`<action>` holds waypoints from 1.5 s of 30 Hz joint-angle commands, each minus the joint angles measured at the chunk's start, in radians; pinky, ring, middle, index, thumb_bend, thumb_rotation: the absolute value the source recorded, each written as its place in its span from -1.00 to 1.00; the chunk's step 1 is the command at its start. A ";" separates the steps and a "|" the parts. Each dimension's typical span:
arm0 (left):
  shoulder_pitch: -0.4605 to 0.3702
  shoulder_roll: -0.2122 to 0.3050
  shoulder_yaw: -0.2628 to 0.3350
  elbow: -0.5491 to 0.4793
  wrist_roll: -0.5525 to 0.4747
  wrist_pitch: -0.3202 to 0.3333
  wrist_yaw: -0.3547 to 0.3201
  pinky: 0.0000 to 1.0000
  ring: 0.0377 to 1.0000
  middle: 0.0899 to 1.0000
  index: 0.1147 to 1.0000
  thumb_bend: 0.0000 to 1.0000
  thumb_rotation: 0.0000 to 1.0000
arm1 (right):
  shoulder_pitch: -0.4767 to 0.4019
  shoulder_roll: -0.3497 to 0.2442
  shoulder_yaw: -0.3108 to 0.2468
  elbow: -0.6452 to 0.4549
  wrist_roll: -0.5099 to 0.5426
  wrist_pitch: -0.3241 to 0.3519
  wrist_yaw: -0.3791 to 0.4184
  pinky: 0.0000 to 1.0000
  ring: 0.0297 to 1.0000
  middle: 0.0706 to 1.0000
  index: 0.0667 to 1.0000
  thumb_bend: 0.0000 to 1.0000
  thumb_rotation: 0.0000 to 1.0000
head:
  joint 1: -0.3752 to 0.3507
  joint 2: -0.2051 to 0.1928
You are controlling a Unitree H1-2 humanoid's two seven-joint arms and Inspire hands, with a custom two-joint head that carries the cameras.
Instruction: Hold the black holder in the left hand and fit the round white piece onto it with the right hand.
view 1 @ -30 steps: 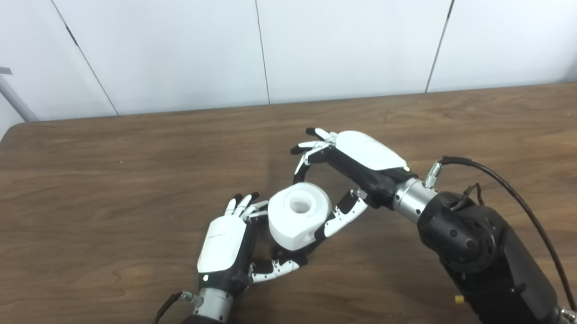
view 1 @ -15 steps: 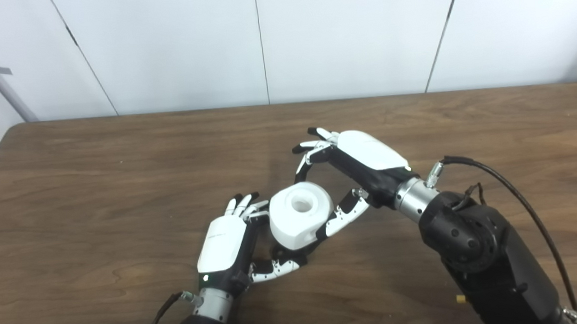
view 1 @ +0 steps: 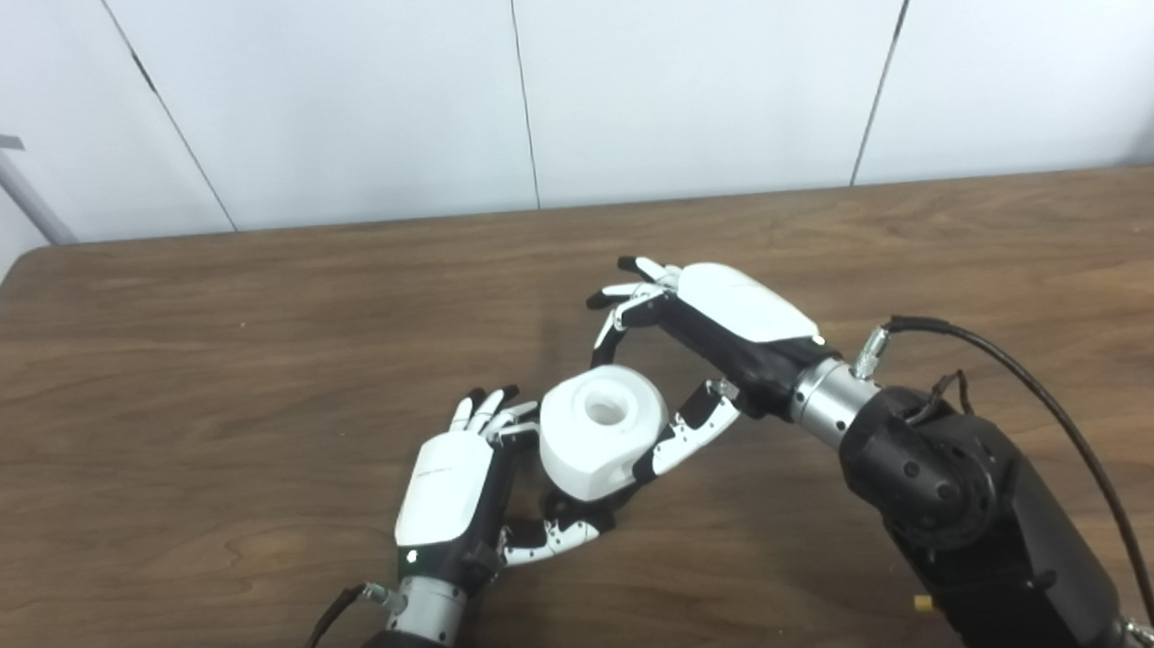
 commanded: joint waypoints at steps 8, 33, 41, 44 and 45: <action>-0.002 0.006 -0.006 0.016 0.012 -0.007 0.006 1.00 0.86 0.59 -0.16 0.04 -0.90 | -0.004 0.005 0.001 -0.024 -0.010 -0.024 -0.014 1.00 1.00 0.71 -0.11 0.04 -0.73 | 0.001 0.002; -0.005 0.004 -0.007 0.022 0.012 -0.006 0.007 1.00 0.87 0.59 -0.16 0.04 -0.90 | -0.015 -0.001 0.002 -0.022 -0.042 -0.022 0.009 1.00 1.00 0.73 -0.09 0.05 -0.69 | -0.005 -0.002; -0.006 0.002 -0.008 0.023 0.012 -0.005 0.008 1.00 0.87 0.59 -0.16 0.04 -0.90 | -0.014 -0.008 -0.001 -0.020 -0.035 -0.021 0.017 1.00 1.00 0.77 0.22 0.90 -0.35 | -0.004 -0.003; -0.006 0.002 -0.009 0.025 0.013 -0.008 0.012 1.00 0.87 0.59 -0.16 0.04 -0.90 | -0.016 -0.012 0.002 -0.020 -0.041 -0.024 0.022 1.00 1.00 0.80 0.28 0.98 -0.30 | -0.003 -0.003; -0.006 0.002 -0.009 0.026 0.014 -0.009 0.013 1.00 0.86 0.59 -0.16 0.04 -0.90 | -0.017 -0.014 0.003 -0.020 -0.043 -0.023 0.025 1.00 1.00 0.82 0.31 0.99 -0.28 | -0.002 -0.003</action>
